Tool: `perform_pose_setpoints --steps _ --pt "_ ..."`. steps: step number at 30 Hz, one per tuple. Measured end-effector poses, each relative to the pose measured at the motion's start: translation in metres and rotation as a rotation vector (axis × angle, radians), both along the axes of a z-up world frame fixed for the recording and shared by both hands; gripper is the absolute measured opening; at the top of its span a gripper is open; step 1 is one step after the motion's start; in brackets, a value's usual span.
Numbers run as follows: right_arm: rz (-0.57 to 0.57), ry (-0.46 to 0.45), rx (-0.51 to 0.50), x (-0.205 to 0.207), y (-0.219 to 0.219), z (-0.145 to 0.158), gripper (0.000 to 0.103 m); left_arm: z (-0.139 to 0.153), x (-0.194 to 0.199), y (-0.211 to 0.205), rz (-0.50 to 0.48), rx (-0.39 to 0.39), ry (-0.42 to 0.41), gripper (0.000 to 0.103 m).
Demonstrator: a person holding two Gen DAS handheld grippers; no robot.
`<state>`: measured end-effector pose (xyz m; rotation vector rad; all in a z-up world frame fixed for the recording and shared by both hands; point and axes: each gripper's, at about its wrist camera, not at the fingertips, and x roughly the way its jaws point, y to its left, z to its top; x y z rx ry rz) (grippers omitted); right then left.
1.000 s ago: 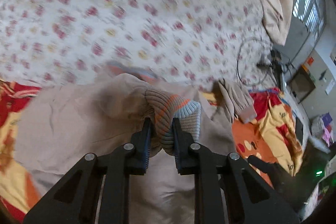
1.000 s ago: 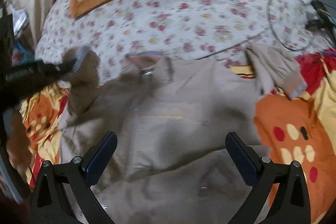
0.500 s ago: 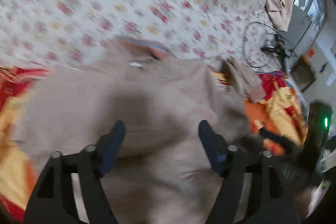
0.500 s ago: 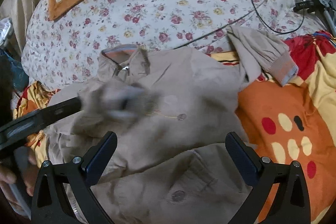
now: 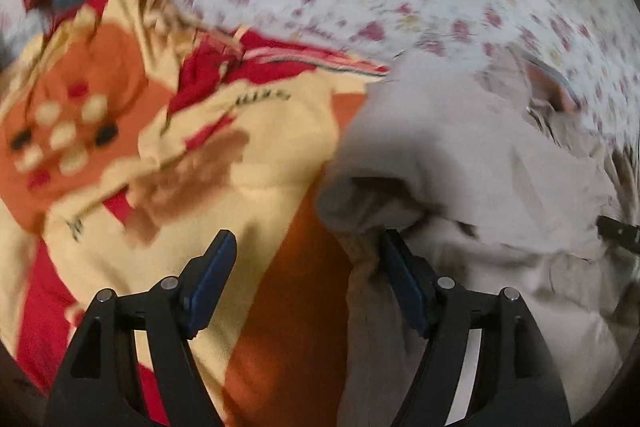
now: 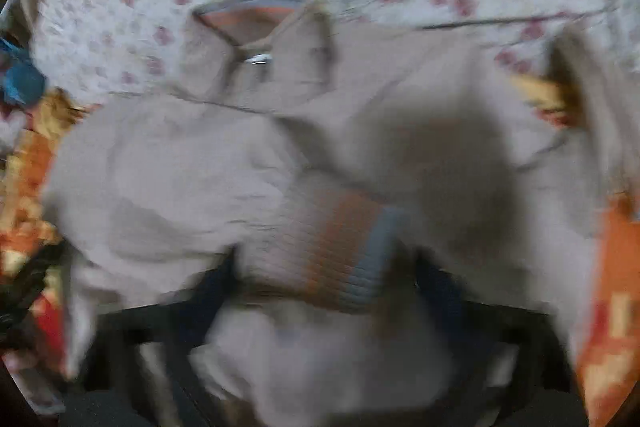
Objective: Fold large clothes
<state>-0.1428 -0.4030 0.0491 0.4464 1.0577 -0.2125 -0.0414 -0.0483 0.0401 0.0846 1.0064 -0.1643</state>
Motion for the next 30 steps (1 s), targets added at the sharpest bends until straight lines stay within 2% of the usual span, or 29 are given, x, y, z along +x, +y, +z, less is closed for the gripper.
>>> perform_pose_setpoints --steps 3,6,8,10,13,14,16,18,21,23,24,26,27,28,30 --pt "0.027 -0.123 -0.098 -0.010 0.009 0.034 0.024 -0.004 0.003 0.001 0.003 -0.013 0.010 0.075" --pt "-0.034 -0.217 -0.172 -0.032 -0.003 0.067 0.006 -0.001 0.001 0.000 0.008 -0.010 -0.013 0.075" --pt "-0.091 -0.205 -0.212 -0.039 -0.018 0.067 0.006 -0.004 0.001 -0.001 0.014 -0.006 -0.009 0.075" --pt "-0.132 -0.119 -0.254 -0.038 -0.029 0.050 0.000 -0.008 0.002 -0.002 0.025 -0.007 0.009 0.075" --pt "-0.098 -0.076 -0.197 -0.038 -0.030 0.035 0.000 -0.003 -0.001 0.002 0.026 -0.007 -0.012 0.075" --pt "-0.086 -0.085 -0.218 -0.039 -0.025 0.037 0.000 -0.002 0.000 0.003 0.029 -0.004 -0.022 0.077" --pt "-0.063 -0.087 -0.352 -0.038 -0.013 0.047 0.000 -0.002 0.003 0.008 0.045 -0.004 -0.018 0.084" --pt "-0.090 -0.095 -0.430 -0.040 -0.012 0.057 0.000 -0.003 0.004 0.018 0.073 -0.037 0.004 0.084" --pt "-0.186 -0.121 -0.423 -0.050 -0.038 0.072 0.000 0.000 0.001 0.023 0.085 -0.062 0.000 0.084" --pt "-0.186 -0.131 -0.342 -0.051 -0.048 0.070 0.000 -0.001 -0.001 0.020 0.083 -0.052 -0.002 0.084" --pt "-0.167 -0.144 -0.261 -0.052 -0.050 0.065 0.007 -0.002 -0.002 0.018 0.080 -0.049 0.001 0.084" --pt "-0.125 -0.123 -0.145 -0.046 -0.047 0.051 0.040 -0.003 -0.002 0.015 0.074 -0.054 0.007 0.084" --pt "-0.107 -0.110 -0.121 -0.040 -0.042 0.045 0.081 -0.005 -0.003 0.013 0.071 -0.052 0.007 0.084" --pt "-0.089 -0.097 -0.111 -0.033 -0.036 0.037 0.091 -0.006 -0.003 0.012 0.070 -0.045 0.006 0.084" --pt "-0.075 -0.075 -0.120 -0.017 -0.028 0.023 0.090 -0.008 -0.003 0.011 0.067 -0.029 0.003 0.084"
